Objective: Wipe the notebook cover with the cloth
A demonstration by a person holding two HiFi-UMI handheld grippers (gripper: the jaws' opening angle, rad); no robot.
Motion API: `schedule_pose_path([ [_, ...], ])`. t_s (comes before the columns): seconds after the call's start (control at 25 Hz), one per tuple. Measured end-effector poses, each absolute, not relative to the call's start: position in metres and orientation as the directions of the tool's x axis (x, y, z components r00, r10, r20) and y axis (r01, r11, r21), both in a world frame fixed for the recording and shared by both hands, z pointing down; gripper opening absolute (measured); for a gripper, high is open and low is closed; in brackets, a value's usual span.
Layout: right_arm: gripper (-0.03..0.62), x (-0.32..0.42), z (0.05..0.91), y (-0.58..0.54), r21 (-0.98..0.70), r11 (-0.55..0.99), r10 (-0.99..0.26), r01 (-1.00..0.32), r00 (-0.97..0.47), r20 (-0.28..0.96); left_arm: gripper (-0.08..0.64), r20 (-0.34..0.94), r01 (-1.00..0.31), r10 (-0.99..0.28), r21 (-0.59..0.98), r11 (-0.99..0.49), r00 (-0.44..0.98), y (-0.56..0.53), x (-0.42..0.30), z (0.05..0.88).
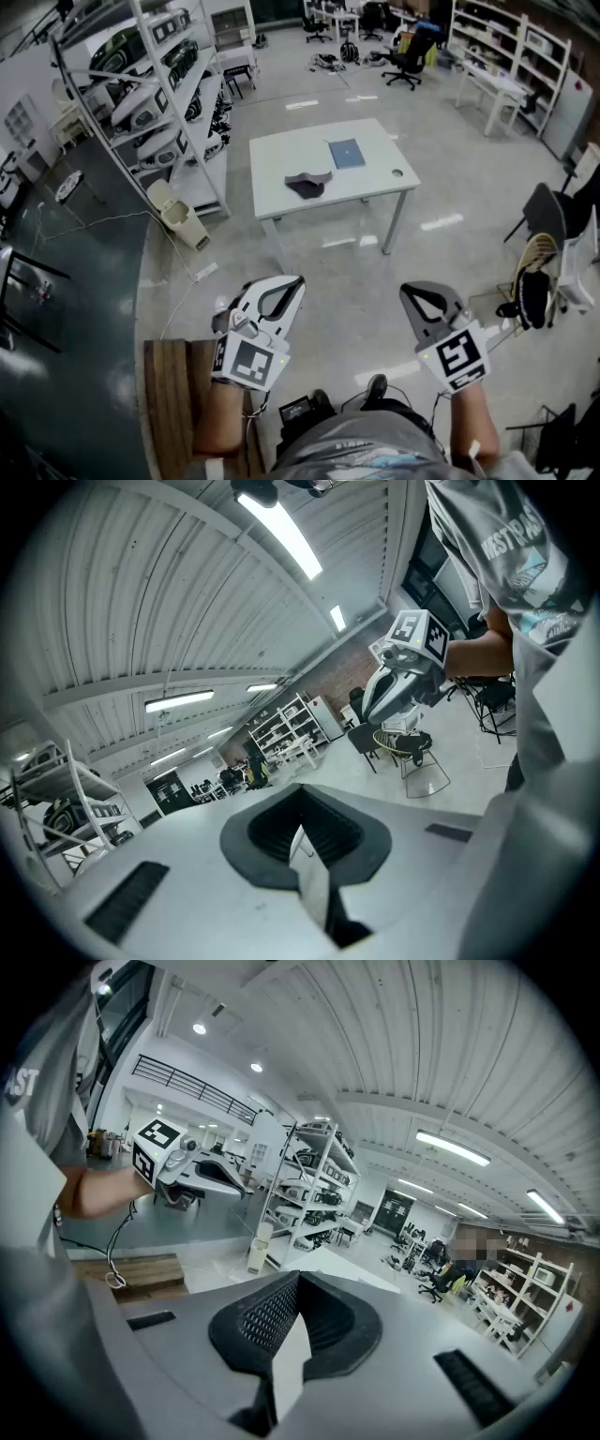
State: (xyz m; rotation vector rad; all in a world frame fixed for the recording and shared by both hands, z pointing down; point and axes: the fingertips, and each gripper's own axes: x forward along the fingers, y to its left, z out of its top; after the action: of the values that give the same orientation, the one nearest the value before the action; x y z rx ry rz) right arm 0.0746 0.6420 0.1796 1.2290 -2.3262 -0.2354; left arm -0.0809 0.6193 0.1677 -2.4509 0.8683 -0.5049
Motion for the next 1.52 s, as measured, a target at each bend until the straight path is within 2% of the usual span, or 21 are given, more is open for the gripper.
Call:
schedule_pose_path([
  [0.52,0.029,0.06,0.182,0.639,0.369,0.567,-0.818,-0.736,-0.453,0.353,0.002,0.177,-0.479,-0.655,-0.549,-0.685,0.734,0.614,-0.099,0.169],
  [1.0,0.031,0.04,0.175,0.624,0.334,0.535,-0.84,-0.776,-0.447,0.308,0.002,0.156,-0.472,-0.635,-0.541,-0.696,0.757,0.603,-0.117,0.168],
  [1.52,0.031,0.044,0.179,0.55,0.333,0.565,-0.822,-0.755,-0.479,0.308,0.002,0.178,-0.483,-0.655,-0.541,-0.688,0.734,0.543,-0.111,0.171],
])
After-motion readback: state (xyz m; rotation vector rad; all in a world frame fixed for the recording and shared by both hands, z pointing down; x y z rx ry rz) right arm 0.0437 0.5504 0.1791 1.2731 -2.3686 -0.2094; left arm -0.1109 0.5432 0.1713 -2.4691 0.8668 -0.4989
